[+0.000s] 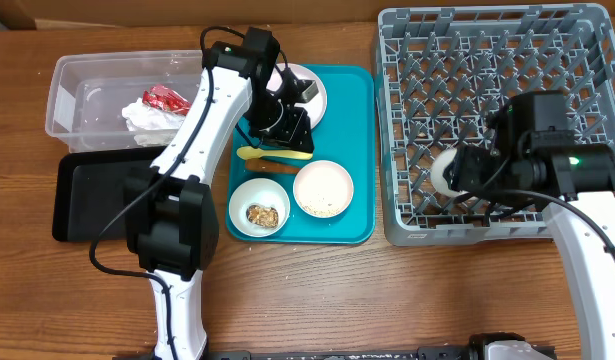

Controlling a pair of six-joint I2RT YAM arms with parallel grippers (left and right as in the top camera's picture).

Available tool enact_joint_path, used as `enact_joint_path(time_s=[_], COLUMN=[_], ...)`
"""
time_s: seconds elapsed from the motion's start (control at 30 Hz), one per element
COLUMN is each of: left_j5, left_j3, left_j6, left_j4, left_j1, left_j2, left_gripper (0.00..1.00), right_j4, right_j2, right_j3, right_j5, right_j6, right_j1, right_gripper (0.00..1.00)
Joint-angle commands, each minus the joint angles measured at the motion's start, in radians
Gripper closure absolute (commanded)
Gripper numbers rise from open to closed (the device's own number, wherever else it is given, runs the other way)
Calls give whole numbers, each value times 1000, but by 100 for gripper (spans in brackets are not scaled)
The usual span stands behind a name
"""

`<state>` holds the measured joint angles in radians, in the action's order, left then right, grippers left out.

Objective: Sort waste into correct bins and load items into the dishwasher
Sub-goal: 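Place the white cup upside down in the dish rack with right gripper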

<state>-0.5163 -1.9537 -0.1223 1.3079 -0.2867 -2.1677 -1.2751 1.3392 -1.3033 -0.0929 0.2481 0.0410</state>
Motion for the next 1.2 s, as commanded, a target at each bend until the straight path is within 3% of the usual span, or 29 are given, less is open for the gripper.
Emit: enact_joint_path(time_s=[0.0,0.3,0.53,1.17], left_j5=[136,163,183,183], left_j3=[-3,-3,-3,-3], left_j6=[41,41,41,60], left_j4=[-3,-3,-5,6], left_j1=[-4,-4,-4,-4], left_j2=[4,4,4,4], left_gripper=[62,62,61,63], right_j4=[-23,-54,-31,-78], right_j2=[42,231,294,294], right_j3=[-24,-24,-28,-175], right_j5=[152,128,101,9], right_j6=[64,66,62,33], right_j1=[3,3,3,3], right_gripper=[49,47,25,24])
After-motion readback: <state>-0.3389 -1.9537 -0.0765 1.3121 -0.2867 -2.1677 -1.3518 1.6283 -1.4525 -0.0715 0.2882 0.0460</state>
